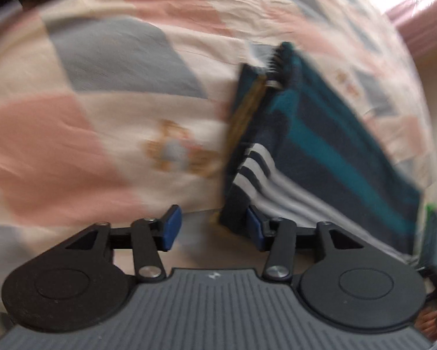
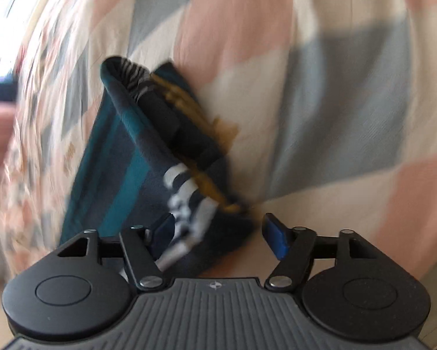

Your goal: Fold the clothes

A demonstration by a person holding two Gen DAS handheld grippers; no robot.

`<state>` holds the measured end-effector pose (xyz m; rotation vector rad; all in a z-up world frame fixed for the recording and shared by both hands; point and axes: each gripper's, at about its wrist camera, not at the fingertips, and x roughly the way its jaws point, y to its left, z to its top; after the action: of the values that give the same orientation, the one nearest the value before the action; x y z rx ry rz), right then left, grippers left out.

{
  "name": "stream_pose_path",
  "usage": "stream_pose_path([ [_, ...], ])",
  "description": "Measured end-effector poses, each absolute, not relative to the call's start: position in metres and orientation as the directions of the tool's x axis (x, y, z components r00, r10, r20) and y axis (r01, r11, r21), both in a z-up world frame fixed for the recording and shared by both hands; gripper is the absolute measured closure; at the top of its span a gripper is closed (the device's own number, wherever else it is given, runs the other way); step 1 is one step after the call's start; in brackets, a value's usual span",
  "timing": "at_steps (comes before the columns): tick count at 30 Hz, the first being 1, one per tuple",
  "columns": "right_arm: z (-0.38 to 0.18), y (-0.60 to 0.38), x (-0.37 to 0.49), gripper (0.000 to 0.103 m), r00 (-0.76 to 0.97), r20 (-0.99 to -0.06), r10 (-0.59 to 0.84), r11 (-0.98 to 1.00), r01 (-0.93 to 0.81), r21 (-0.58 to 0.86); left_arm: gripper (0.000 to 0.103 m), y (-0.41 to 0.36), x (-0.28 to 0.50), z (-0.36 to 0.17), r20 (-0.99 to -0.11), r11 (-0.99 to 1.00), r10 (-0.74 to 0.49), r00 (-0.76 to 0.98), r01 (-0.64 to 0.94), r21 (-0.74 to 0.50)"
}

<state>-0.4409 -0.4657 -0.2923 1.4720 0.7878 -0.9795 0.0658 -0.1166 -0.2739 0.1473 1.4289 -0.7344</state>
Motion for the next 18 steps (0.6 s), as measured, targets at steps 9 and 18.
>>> stream_pose_path([
  [9, -0.264, -0.538, -0.400, 0.034, 0.481, -0.847, -0.226, 0.288, 0.864, 0.414, 0.042, -0.223, 0.106, -0.267, -0.857, 0.709, -0.511, 0.062, 0.595, -0.380],
  [18, -0.301, -0.564, -0.333, 0.088, 0.485, -0.845, -0.225, 0.483, 0.809, 0.336, 0.095, -0.299, 0.122, -0.310, -0.874, 0.655, -0.486, 0.015, 0.669, -0.353],
])
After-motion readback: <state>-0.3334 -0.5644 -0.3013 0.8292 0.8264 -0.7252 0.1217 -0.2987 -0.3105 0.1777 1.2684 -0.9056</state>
